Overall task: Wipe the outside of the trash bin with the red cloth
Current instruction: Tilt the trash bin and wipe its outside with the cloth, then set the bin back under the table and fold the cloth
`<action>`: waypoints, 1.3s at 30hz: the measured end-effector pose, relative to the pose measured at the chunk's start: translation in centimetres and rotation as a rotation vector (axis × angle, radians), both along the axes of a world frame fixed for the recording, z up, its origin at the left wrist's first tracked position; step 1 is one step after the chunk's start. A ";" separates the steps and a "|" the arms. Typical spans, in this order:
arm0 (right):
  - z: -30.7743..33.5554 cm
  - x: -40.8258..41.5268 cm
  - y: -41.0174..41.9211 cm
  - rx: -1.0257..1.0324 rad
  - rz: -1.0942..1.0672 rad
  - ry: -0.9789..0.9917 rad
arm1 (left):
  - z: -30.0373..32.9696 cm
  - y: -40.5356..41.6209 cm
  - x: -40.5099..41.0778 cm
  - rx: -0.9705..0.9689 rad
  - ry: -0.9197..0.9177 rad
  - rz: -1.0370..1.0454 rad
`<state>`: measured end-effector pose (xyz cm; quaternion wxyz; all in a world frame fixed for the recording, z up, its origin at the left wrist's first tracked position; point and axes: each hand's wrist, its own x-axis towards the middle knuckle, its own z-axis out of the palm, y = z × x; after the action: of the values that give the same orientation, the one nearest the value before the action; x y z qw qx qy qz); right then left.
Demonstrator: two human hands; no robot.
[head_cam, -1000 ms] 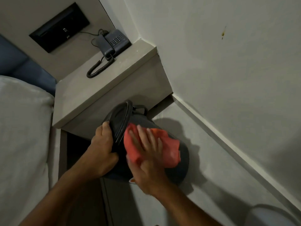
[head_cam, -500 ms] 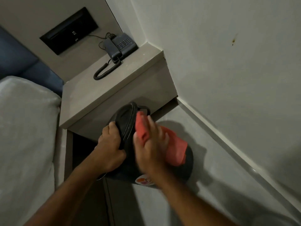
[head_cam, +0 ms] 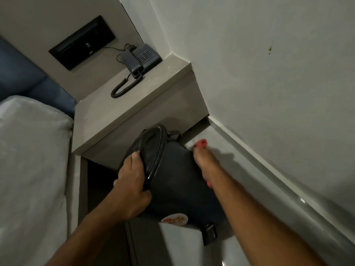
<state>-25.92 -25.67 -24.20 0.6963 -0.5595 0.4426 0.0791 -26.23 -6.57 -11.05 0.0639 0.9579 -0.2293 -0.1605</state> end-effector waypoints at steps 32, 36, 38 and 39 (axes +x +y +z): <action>21.0 -4.5 -0.2 0.399 -0.460 -0.558 | 4.2 -0.2 -0.1 0.197 0.184 0.050; 32.0 -4.6 1.9 0.482 -0.494 -0.552 | 14.4 3.3 1.7 -0.186 0.524 0.119; 36.7 -3.1 3.8 0.554 -0.450 -0.559 | 18.4 3.3 2.1 -0.551 0.795 0.349; 38.9 -1.8 4.9 0.579 -0.438 -0.561 | 20.3 3.2 2.6 -0.745 0.915 0.506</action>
<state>-27.69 -20.81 14.67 0.9172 -0.2349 0.3046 -0.1040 -23.59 -3.38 9.26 0.5196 0.7308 0.0138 -0.4425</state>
